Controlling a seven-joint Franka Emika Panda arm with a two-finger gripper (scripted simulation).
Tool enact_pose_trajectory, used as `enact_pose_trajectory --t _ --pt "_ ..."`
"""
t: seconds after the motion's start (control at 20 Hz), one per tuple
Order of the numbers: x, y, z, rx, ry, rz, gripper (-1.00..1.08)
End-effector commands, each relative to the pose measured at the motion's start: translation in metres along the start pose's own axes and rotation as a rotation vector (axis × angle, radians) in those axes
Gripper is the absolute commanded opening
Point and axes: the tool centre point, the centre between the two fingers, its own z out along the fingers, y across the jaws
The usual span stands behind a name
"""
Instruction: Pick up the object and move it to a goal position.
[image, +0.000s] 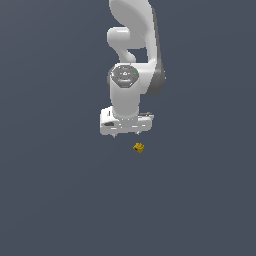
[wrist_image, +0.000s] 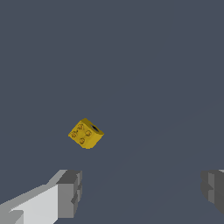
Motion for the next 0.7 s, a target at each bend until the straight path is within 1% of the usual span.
enact_pose_trajectory --t 0.0,0.65 --pt "0.001 -0.004 0.006 -0.004 0.004 -0.058 1.00" --pt "0.008 -0.033 0.046 -0.026 0.038 -0.475 1.00"
